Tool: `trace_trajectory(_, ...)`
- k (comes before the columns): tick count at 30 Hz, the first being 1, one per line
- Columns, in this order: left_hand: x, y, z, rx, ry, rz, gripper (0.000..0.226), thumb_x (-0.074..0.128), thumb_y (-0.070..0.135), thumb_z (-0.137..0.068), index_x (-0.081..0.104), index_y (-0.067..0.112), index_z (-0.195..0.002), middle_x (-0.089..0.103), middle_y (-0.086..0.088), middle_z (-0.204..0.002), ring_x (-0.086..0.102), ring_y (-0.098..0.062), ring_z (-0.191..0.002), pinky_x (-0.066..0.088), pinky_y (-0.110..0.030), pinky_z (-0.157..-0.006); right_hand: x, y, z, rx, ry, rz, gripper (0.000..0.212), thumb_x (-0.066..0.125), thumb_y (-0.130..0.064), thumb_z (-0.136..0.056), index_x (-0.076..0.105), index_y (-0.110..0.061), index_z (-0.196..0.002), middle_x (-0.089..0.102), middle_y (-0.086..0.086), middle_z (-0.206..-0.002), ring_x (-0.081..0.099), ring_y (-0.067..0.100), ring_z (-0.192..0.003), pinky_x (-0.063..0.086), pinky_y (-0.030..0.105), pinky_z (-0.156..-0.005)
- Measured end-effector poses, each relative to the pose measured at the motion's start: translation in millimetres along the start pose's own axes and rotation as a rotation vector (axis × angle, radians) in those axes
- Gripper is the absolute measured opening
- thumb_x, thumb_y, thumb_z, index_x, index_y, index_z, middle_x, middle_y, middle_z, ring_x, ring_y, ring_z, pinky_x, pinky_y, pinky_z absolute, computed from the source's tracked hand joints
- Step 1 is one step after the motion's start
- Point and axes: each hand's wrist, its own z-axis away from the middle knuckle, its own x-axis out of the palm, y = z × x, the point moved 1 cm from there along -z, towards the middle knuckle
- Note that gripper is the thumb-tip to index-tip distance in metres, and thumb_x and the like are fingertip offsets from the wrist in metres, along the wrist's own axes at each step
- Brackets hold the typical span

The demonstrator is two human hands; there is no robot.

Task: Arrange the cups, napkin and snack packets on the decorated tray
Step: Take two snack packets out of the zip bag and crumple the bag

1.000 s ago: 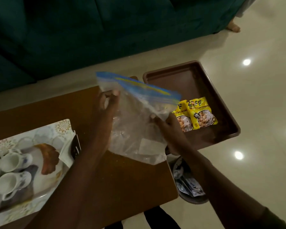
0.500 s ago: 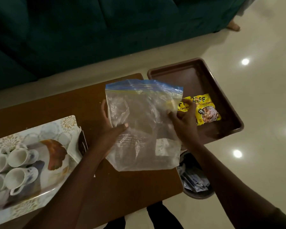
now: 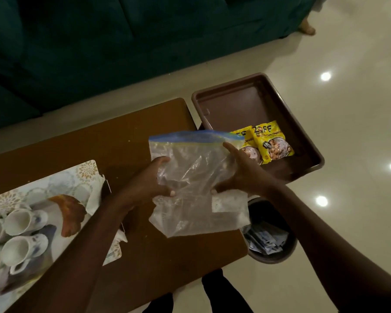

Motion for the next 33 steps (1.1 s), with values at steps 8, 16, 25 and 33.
trace_trajectory(8,2.4,-0.3,-7.8,0.163,0.567,-0.379,0.032,0.082,0.035,-0.069,0.054,0.019,-0.068,0.049,0.001,-0.096,0.048,-0.017,-0.081,0.041,-0.03,-0.06,-7.3,1.5,0.4,-0.11,0.272,0.467,0.05,0.086,-0.026,-0.063,0.068,-0.002,-0.103,0.063,0.018,-0.104,0.056,0.034,-0.101,0.044,0.035,-0.081)
trace_trajectory(16,13.2,12.0,-3.8,0.131,0.288,-0.074,0.027,0.077,0.017,-0.077,0.051,0.01,-0.071,0.049,-0.004,-0.066,0.046,-0.018,-0.061,0.034,-0.029,-0.053,-12.9,-0.1,15.8,-0.013,0.457,-0.021,0.015,0.072,-0.009,-0.074,0.067,-0.009,-0.089,0.067,0.009,-0.083,0.064,0.024,-0.069,0.051,0.03,-0.053)
trace_trajectory(25,80.3,25.4,0.8,-0.158,0.18,0.098,0.021,0.064,-0.001,-0.078,0.063,0.02,-0.078,0.069,-0.007,-0.079,0.069,-0.024,-0.069,0.057,-0.032,-0.052,61.8,-5.4,64.3,0.067,0.814,0.1,0.038,0.057,-0.004,-0.069,0.051,-0.026,-0.099,0.065,-0.004,-0.094,0.061,0.015,-0.078,0.048,0.028,-0.057)
trace_trajectory(33,126.5,36.8,1.3,-0.291,-0.256,0.321,0.013,0.055,0.01,-0.092,0.066,0.014,-0.095,0.073,-0.011,-0.091,0.07,-0.023,-0.08,0.058,-0.031,-0.059,98.1,12.1,102.4,0.041,0.712,-0.078,0.029,0.05,-0.038,-0.079,0.054,-0.031,-0.107,0.058,-0.022,-0.095,0.056,-0.001,-0.085,0.044,0.014,-0.068)
